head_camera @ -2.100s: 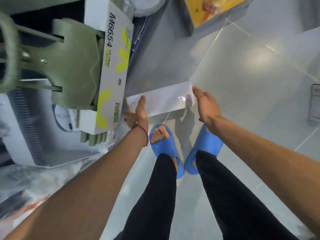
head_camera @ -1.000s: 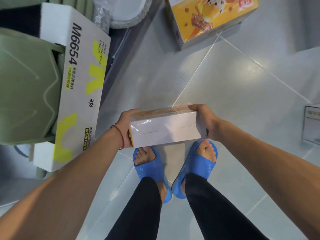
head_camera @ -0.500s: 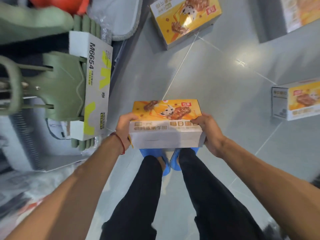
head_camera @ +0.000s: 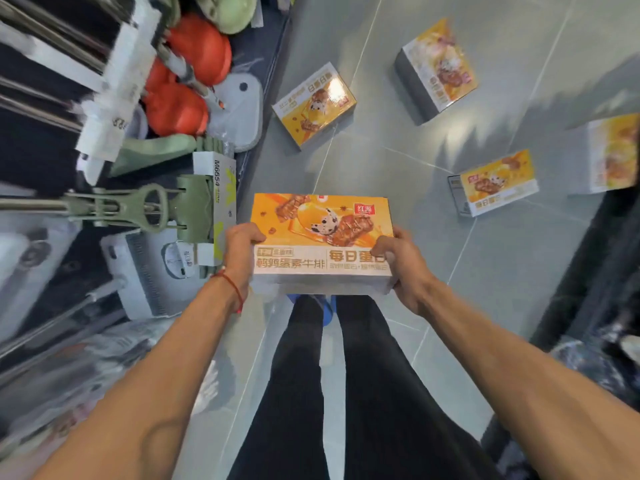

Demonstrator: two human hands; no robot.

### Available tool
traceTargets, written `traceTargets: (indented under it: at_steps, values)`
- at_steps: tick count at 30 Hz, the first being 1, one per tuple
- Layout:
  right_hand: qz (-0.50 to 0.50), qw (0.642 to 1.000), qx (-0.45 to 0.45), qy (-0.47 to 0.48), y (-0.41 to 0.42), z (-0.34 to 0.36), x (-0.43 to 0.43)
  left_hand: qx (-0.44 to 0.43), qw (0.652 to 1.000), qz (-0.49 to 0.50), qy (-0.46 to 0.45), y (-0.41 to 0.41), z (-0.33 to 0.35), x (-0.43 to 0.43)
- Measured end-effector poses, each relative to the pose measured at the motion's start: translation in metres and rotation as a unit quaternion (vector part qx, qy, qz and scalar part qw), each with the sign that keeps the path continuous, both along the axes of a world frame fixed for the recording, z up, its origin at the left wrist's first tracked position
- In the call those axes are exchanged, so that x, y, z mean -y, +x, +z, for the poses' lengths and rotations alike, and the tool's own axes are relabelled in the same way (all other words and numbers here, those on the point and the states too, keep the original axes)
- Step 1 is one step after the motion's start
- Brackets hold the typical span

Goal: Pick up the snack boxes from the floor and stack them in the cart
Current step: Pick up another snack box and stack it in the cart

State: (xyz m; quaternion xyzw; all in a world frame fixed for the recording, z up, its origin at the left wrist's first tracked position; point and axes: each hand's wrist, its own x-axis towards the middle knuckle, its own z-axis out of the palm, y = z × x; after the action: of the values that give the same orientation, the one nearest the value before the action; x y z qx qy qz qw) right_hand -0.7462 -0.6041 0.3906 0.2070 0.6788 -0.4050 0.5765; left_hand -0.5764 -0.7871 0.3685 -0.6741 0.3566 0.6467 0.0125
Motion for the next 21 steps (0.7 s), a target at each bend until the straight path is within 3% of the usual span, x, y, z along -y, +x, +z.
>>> traceTargets:
  at_steps: [6, 11, 16, 21]
  values:
    - [-0.022, 0.997, -0.053, -0.054, -0.015, 0.086, 0.000, -0.079, 0.993, -0.006, -0.086, -0.012, 0.092, -0.006]
    - [-0.029, 0.989, -0.095, -0.110, -0.018, 0.147, -0.014, -0.109, 0.989, 0.011, -0.101, -0.006, 0.141, -0.002]
    - [-0.056, 0.979, -0.136, -0.144, -0.003, 0.190, -0.035, -0.095, 0.985, -0.043, -0.135, -0.004, 0.153, 0.001]
    - [-0.125, 0.963, -0.178, -0.161, 0.026, 0.215, -0.056, -0.182, 0.967, -0.118, -0.132, -0.020, 0.230, -0.017]
